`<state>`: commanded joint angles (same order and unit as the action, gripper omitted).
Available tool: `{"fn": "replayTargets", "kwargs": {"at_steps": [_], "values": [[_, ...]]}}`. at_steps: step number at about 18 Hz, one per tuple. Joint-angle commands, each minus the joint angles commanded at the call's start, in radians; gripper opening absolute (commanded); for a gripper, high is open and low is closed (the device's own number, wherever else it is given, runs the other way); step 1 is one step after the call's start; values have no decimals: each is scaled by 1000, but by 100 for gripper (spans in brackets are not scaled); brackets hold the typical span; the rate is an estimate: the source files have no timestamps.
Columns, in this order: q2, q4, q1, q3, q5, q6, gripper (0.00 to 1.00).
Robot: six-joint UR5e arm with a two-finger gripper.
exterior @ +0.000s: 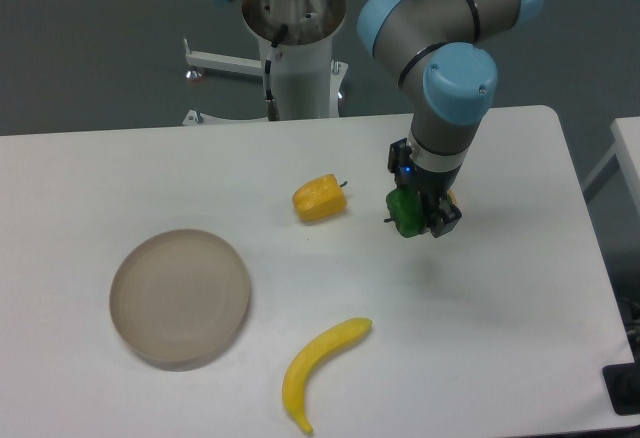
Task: Place the green pepper on the table
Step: 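Hold the green pepper in the gripper above the table, then move the held green pepper toward the yellow pepper and lower it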
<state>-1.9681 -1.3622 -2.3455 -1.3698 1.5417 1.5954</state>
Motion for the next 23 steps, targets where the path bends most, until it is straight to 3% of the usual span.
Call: {"fn": "replayTargets", "kwargs": {"at_steps": [12,19,23], "values": [[-2,-3,9,-20,-8,-2,23],[-32,32,150,-107,-11,-152,24],[-83,112,204,-126,-8,-274,26]]}}
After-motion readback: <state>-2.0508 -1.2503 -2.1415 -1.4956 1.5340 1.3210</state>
